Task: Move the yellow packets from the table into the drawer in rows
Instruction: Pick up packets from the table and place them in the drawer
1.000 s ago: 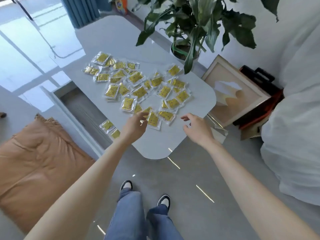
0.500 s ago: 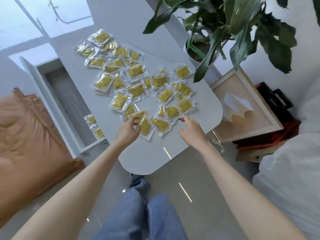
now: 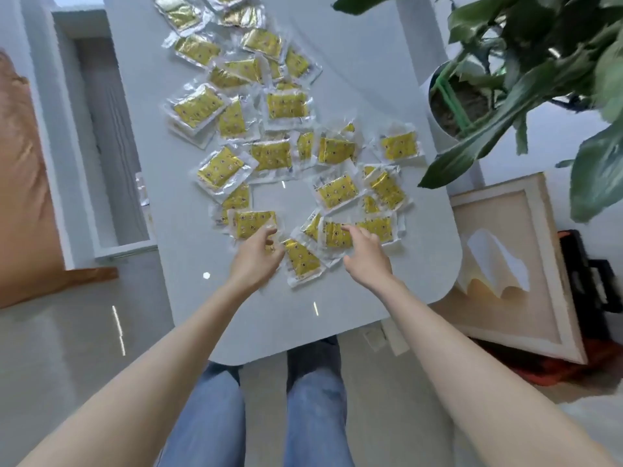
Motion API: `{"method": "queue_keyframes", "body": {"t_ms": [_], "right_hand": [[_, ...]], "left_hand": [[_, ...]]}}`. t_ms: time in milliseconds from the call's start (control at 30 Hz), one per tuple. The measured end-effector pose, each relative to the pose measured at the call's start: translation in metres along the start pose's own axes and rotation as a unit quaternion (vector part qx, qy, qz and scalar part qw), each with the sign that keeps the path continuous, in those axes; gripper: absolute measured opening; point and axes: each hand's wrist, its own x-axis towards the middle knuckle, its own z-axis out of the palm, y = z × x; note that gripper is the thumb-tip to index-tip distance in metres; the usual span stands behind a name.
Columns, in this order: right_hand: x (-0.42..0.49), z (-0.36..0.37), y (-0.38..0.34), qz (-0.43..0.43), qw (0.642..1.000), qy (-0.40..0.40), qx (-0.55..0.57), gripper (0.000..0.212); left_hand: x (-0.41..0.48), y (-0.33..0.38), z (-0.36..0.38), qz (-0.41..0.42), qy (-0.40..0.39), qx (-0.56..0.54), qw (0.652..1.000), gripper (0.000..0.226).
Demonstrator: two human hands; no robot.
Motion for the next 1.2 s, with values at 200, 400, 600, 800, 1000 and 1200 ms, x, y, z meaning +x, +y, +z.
{"method": "queue_keyframes", "body": {"t_ms": [200,400,600,800,1000,1200], "right_hand": [[0.055,0.022,0.021,-0.085,0.992,-0.032,-0.086,0.068],[0.091,0.041,0.037,-0.122,0.981,-0.012,-0.148,0.081],[0.110,0.042,0.047,-0.140,0.969,0.044,-0.200,0.061],[0.110,0.031,0.047,-0.136,0.973,0.048,-0.178,0.056],[0.111,0.021,0.043,-0.114,0.993,0.002,0.028,0.040],[0.116,0.030,0.031,-0.085,0.984,-0.106,0.116,0.041]], "left_hand": [[0.016,-0.020,0.066,-0.129,0.069,-0.056,0.988,0.065],[0.028,-0.018,0.110,-0.228,0.200,-0.091,0.949,0.075],[0.039,-0.002,0.138,-0.275,0.260,-0.047,0.924,0.086],[0.045,0.000,0.141,-0.289,0.282,-0.133,0.905,0.077],[0.044,-0.012,0.139,-0.267,0.223,-0.174,0.921,0.048],[0.033,-0.026,0.122,-0.242,0.231,-0.274,0.902,0.033]]}}
